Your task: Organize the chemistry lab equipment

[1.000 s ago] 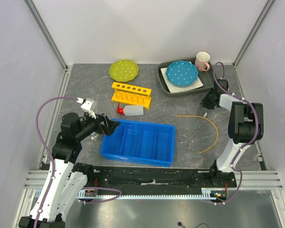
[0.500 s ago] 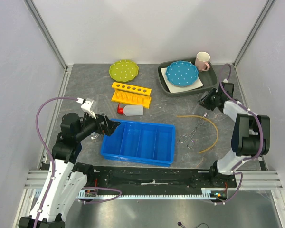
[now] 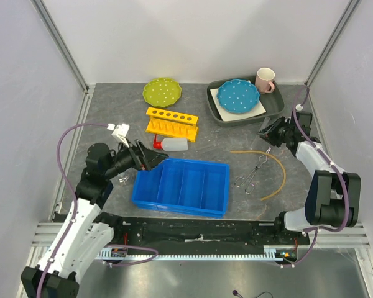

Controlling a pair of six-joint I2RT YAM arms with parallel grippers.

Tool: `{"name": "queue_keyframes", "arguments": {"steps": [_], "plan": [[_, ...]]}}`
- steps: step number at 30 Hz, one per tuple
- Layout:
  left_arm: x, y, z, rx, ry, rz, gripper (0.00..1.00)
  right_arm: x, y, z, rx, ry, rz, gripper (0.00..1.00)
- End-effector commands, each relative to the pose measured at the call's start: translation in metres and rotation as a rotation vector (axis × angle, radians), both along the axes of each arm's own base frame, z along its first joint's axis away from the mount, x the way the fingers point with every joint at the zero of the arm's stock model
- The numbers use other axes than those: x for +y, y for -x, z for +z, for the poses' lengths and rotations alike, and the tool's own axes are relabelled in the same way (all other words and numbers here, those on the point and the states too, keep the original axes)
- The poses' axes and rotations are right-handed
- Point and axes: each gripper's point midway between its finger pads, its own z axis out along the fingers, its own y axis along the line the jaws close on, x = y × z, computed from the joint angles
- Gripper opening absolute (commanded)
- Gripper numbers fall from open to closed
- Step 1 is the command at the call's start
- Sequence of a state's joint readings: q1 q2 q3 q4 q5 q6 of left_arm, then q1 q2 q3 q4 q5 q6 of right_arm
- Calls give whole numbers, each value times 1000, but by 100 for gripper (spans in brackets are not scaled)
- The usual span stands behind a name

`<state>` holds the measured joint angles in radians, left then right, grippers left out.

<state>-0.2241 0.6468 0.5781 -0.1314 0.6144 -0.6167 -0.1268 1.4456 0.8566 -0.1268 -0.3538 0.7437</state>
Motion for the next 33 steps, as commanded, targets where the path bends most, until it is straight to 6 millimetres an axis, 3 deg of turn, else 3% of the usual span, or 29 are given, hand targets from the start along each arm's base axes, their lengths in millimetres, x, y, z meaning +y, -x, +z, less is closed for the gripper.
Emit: {"name": "queue_keyframes", "arguments": {"steps": [1, 3, 4, 6, 8, 9, 10, 11, 12, 13, 14, 15, 16, 17, 18, 20, 22, 23, 24, 33], "plan": [[-43, 3, 37, -1, 139, -113, 99, 15, 10, 23, -26, -83, 44, 25], [-59, -4, 42, 8, 134, -109, 98, 21, 13, 30, -35, -110, 61, 25], [-79, -6, 26, 73, 106, -138, 98, 23, 14, 32, -38, -121, 68, 25], [-102, -13, 24, 117, 99, -129, 97, 26, 16, 38, -53, -134, 77, 24], [-128, -26, 3, 182, 66, -139, 96, 28, 19, 40, -60, -147, 82, 25], [-145, -27, 16, 166, 74, -157, 96, 29, 19, 45, -77, -151, 85, 24], [-161, -35, -5, 212, 40, -166, 96, 31, 20, 46, -80, -158, 84, 25], [-173, -38, -7, 224, 32, -178, 94, 33, 21, 47, -87, -164, 93, 25], [-190, -39, 7, 202, 45, -203, 94, 34, 22, 51, -102, -165, 97, 24], [-201, -42, 3, 214, 35, -214, 93, 34, 22, 52, -105, -172, 95, 25], [-214, -48, -15, 249, 9, -217, 91, 36, 23, 54, -118, -176, 99, 24], [-230, -49, -6, 235, 19, -235, 91, 38, 24, 56, -124, -184, 107, 24], [-237, -52, -9, 238, 13, -233, 91, 39, 26, 57, -123, -191, 109, 24], [-246, -58, -24, 260, -10, -220, 91, 40, 27, 61, -137, -192, 112, 24], [-258, -58, -17, 245, -1, -230, 91, 42, 28, 62, -140, -196, 117, 24], [-272, -62, -13, 238, 5, -242, 89, 44, 29, 65, -149, -202, 122, 24], [-287, -60, -28, 259, -15, -265, 88, 48, 30, 66, -152, -211, 131, 24], [-293, -62, -22, 250, -10, -269, 86, 48, 31, 67, -157, -215, 132, 24], [-299, -59, -34, 270, -32, -279, 84, 49, 31, 68, -158, -219, 135, 24], [-319, -65, -46, 296, -61, -289, 68, 55, 33, 69, -164, -242, 152, 24]]}}
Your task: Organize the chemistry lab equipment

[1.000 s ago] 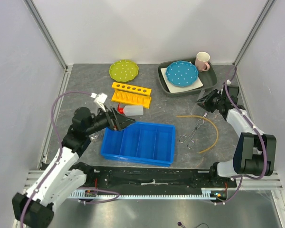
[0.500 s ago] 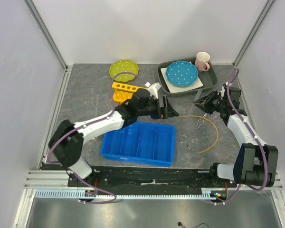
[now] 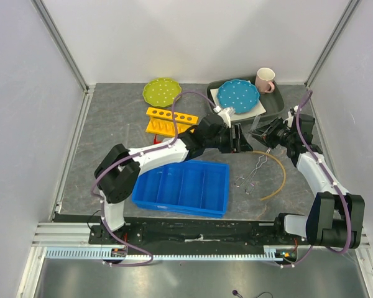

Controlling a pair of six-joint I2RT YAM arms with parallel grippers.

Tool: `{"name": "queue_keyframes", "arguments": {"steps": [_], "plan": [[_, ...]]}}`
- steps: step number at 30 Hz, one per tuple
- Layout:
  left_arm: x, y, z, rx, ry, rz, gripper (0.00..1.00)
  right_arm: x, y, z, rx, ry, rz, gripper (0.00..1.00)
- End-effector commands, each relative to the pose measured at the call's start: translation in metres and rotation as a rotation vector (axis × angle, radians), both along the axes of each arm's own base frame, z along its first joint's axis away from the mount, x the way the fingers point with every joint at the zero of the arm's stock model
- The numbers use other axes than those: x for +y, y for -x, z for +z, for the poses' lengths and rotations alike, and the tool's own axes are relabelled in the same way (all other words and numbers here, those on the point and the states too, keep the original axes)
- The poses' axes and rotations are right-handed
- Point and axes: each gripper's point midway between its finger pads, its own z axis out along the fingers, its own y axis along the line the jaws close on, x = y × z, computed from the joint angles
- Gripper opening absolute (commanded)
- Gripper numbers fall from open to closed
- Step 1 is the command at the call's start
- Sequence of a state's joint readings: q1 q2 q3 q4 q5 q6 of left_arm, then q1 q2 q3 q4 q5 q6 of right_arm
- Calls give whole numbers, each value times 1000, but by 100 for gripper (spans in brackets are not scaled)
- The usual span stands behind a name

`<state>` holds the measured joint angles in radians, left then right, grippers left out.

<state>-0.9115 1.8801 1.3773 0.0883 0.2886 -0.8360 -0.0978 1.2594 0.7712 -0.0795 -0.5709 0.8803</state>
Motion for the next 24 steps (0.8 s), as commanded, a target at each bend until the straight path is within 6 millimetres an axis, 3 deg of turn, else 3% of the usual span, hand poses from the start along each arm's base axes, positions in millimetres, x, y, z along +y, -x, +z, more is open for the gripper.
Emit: {"name": "queue_keyframes", "arguments": {"steps": [1, 4, 8, 17, 20, 24], "plan": [[-12, -11, 12, 2, 13, 23, 66, 7, 0, 15, -57, -26, 21, 24], [-17, -14, 4, 28, -5, 30, 62, 7, 0, 15, -57, -27, 22, 24], [-20, -16, -6, 57, -41, 27, 47, 8, 1, 16, -65, -25, 26, 25], [-18, -21, -3, 29, -81, 31, 20, 9, 2, 18, -75, -21, 31, 26], [-17, -19, 0, 20, -82, 25, 15, 10, 3, 21, -91, -8, 37, 33], [-9, -16, 8, -10, -89, 15, 13, 6, 3, 30, -156, 72, 66, 52]]}}
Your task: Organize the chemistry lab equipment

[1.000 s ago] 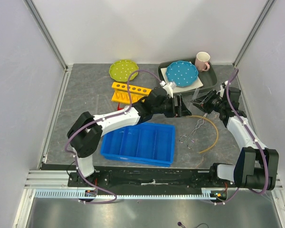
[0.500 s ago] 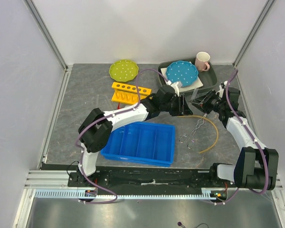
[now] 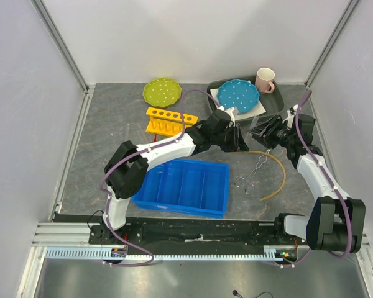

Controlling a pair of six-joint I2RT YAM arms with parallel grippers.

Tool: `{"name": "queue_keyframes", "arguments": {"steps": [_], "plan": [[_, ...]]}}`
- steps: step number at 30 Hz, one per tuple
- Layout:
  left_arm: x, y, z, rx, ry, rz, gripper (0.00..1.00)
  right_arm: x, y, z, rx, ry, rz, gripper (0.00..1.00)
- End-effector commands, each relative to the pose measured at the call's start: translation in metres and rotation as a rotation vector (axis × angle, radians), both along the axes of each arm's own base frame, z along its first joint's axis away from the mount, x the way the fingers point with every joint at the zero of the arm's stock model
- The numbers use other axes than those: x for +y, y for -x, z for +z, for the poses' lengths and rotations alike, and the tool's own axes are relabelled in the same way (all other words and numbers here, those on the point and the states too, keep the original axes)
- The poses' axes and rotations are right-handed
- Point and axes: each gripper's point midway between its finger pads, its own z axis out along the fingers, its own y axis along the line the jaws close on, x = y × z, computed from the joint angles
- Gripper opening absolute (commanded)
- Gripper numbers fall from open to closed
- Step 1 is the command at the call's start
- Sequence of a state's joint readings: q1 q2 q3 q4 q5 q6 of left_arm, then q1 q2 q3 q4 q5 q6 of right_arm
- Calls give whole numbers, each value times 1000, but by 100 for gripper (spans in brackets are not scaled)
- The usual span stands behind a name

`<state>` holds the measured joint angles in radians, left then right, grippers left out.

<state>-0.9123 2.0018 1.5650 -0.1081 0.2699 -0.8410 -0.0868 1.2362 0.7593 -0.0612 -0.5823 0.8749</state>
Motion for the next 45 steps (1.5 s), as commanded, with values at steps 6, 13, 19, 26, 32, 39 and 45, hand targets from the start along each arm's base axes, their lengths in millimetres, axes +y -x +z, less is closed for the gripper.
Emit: {"name": "queue_keyframes", "arguments": {"steps": [6, 13, 19, 26, 32, 39, 45], "plan": [[38, 14, 49, -140, 11, -64, 12, 24, 25, 66, -379, 162, 359, 77], [103, 78, 56, -101, 29, -258, 11, 40, 99, 98, -700, 375, 996, 80], [155, 137, 49, -4, 34, -384, 12, 58, 107, 109, -911, 704, 1394, 81], [182, 169, 52, 18, 14, -451, 11, 110, 144, 92, -1176, 845, 1756, 82], [189, 177, 55, 18, 7, -472, 11, 128, 166, 65, -1164, 844, 1952, 80], [188, 180, 59, 24, 25, -491, 10, 132, 174, 34, -1110, 894, 2068, 72], [188, 180, 63, 18, 31, -487, 10, 138, 184, 19, -1097, 910, 2141, 61]]}}
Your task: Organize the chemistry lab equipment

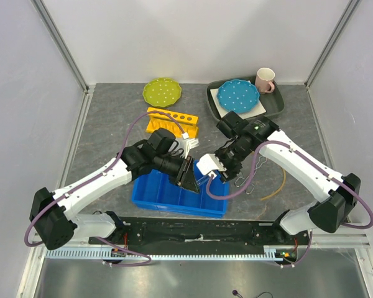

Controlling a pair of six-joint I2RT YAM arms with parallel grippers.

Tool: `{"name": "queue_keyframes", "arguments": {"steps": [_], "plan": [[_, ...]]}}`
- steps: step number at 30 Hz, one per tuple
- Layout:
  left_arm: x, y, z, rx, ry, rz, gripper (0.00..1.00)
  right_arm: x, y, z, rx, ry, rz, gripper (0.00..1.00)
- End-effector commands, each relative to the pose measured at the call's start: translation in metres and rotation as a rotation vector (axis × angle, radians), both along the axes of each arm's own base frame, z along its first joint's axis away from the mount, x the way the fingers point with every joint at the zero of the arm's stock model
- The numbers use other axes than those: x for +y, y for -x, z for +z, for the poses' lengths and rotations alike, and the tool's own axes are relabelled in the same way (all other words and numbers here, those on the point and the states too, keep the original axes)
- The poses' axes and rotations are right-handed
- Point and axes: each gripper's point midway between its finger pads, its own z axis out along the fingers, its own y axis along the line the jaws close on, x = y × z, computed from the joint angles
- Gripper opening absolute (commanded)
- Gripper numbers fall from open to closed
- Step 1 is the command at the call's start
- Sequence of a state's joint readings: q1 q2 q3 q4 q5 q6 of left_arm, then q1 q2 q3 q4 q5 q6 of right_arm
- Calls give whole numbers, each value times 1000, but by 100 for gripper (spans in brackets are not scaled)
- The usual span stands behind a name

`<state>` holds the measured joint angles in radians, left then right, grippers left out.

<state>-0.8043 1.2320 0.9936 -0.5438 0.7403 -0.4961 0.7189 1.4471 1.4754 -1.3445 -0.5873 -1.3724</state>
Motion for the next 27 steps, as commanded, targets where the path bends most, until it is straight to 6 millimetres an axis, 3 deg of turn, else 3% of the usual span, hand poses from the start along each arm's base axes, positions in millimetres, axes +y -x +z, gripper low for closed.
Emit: {"name": "queue_keyframes", "arguments": {"steps": [1, 11, 14, 15, 21, 26, 27], "plan": [[-2, 3, 19, -46, 61, -40, 11, -1, 6, -11, -20, 53, 40, 59], [2, 4, 24, -55, 74, -11, 12, 1, 10, -8, -28, 33, 43, 24], [3, 1, 27, -67, 73, 16, 20, 3, 13, -7, -3, 23, 22, 20], [4, 0, 31, -74, 80, 27, 23, 4, 14, -6, 8, 16, 10, 20], [16, -5, 60, -177, 134, 129, 74, 6, 20, 3, 149, -64, -85, 18], [39, -21, 82, -333, 163, 303, 86, 15, 30, 12, 328, -153, -150, 18], [45, -35, 86, -387, 168, 390, 88, 19, 29, 14, 374, -170, -192, 17]]}}
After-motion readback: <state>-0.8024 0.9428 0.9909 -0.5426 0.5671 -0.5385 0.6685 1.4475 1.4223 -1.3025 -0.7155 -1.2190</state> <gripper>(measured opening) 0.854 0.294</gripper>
